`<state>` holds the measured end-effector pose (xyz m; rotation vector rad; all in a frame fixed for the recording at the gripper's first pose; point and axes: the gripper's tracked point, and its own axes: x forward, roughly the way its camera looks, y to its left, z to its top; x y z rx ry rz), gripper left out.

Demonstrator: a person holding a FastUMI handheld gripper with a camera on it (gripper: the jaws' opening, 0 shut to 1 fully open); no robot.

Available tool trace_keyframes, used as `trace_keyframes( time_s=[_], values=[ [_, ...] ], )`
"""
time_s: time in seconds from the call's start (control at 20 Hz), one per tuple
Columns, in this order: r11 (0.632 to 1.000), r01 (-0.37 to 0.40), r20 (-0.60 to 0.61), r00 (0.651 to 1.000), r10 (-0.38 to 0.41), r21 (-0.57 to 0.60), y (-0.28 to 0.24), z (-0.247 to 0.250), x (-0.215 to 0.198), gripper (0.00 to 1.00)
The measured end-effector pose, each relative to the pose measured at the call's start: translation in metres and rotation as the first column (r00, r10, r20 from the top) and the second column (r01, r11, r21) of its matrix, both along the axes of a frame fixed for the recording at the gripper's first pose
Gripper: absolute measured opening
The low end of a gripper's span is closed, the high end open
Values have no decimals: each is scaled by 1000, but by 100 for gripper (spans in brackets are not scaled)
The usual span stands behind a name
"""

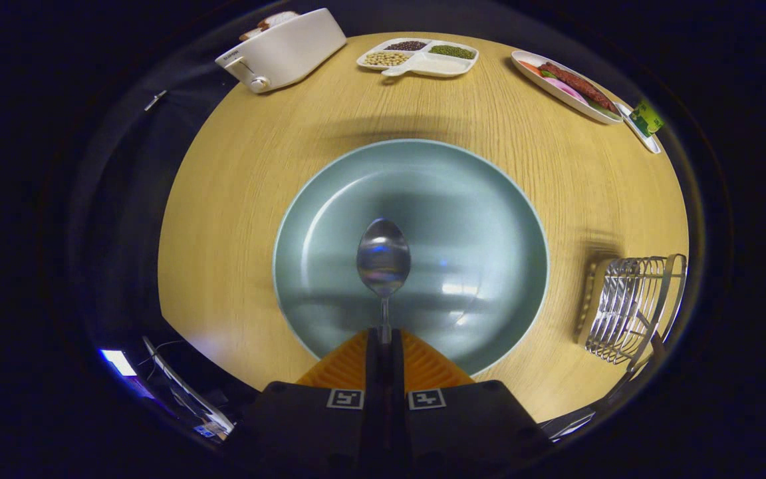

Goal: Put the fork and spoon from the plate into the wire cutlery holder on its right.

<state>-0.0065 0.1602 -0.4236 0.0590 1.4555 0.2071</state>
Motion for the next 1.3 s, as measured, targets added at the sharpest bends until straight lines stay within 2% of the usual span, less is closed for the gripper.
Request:
trace_keyframes(
  time_s=[0.15, 0.45, 0.8, 1.1, 1.3],
  values=[
    [1000, -30, 38, 999, 30, 3, -16, 24, 7, 10],
    [996, -6, 63, 998, 0, 93, -41, 89, 6, 9],
    [999, -18, 81, 997, 14, 51, -127, 152, 5, 9],
    [999, -36, 7, 999, 36, -8, -203, 155, -5, 9],
    [998, -67, -79, 995, 65, -14, -224, 135, -8, 9]
  ],
)
